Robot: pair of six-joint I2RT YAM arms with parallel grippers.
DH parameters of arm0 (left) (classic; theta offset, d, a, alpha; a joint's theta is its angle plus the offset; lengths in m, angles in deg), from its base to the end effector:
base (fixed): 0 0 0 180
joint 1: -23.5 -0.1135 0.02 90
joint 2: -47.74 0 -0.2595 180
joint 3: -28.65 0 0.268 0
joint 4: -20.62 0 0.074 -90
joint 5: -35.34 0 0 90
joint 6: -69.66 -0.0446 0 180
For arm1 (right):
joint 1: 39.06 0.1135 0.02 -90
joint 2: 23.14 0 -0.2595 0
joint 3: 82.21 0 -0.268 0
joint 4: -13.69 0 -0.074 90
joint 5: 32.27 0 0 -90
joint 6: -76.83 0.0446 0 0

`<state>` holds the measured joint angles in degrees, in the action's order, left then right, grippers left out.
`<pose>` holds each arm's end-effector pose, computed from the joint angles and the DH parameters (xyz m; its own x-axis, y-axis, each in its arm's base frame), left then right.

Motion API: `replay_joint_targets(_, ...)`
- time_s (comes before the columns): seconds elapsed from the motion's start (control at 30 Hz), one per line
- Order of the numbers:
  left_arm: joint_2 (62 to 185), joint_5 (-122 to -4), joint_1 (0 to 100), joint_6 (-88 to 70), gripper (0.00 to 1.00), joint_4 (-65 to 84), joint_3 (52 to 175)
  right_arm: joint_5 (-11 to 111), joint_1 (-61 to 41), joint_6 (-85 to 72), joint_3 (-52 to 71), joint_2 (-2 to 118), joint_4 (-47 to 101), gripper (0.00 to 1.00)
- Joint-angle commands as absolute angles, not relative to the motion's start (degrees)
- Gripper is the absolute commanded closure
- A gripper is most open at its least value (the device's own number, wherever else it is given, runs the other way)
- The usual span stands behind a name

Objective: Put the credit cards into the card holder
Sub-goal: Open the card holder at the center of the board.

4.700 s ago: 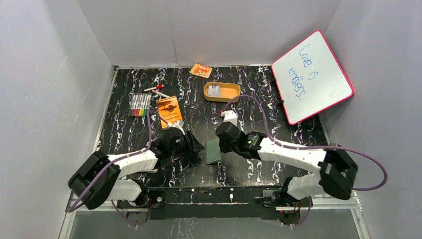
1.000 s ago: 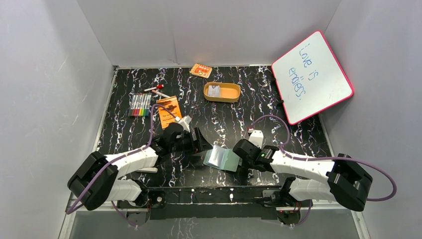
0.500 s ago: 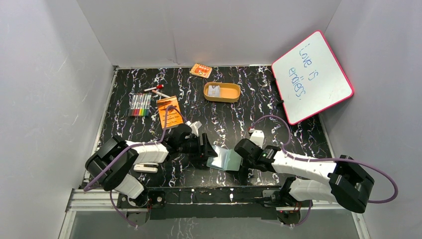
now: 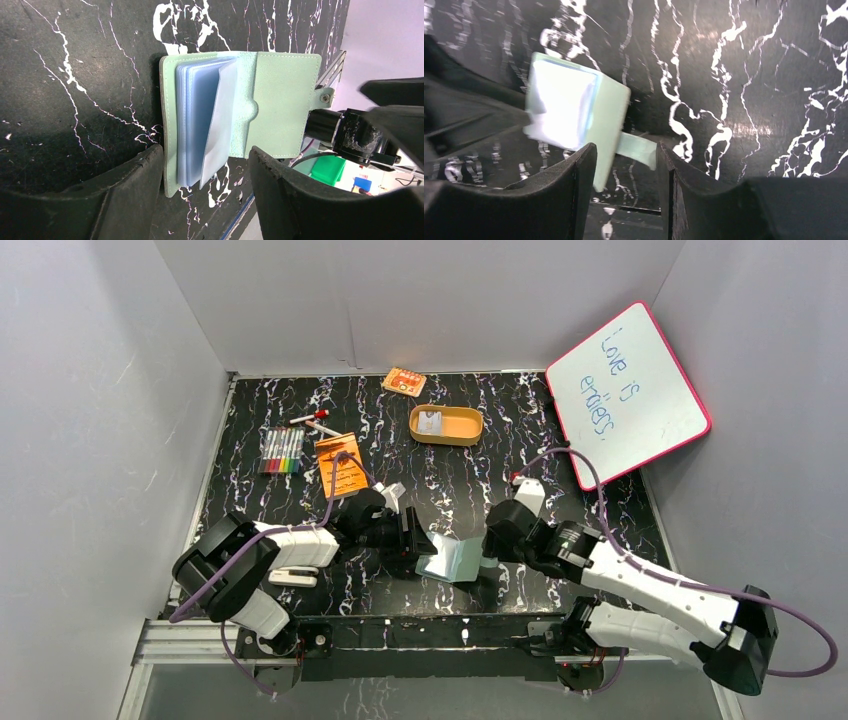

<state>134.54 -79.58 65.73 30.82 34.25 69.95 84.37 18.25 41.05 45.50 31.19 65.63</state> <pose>0.2025 -0.2092 0.1210 -0.9263 -0.1132 -0.3593 0.2439 0.5467 -0.8010 0.1267 0.1604 0.2227 -0.7502 0.1737 -0.6380 -0.0022 0.9642 0.2650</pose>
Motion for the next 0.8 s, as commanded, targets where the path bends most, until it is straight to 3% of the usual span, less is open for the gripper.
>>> replay_joint_targets(0.0,134.05,-79.35,66.03,30.05,0.40,33.89,71.03,85.73,17.98,37.79,38.28,28.85,68.86,0.44)
replay_joint_targets(0.3,133.04,-78.66,66.03,30.13,0.40,33.45,70.71,72.26,18.06,30.88,37.49,36.53,53.72,0.50)
replay_joint_targets(0.6,130.41,-77.56,66.02,30.07,0.38,31.93,69.55,67.05,12.69,32.82,48.25,44.97,42.33,0.54)
replay_joint_targets(0.77,127.91,-76.27,66.01,30.10,0.34,30.41,68.80,65.06,10.28,32.17,53.34,48.17,39.40,0.62)
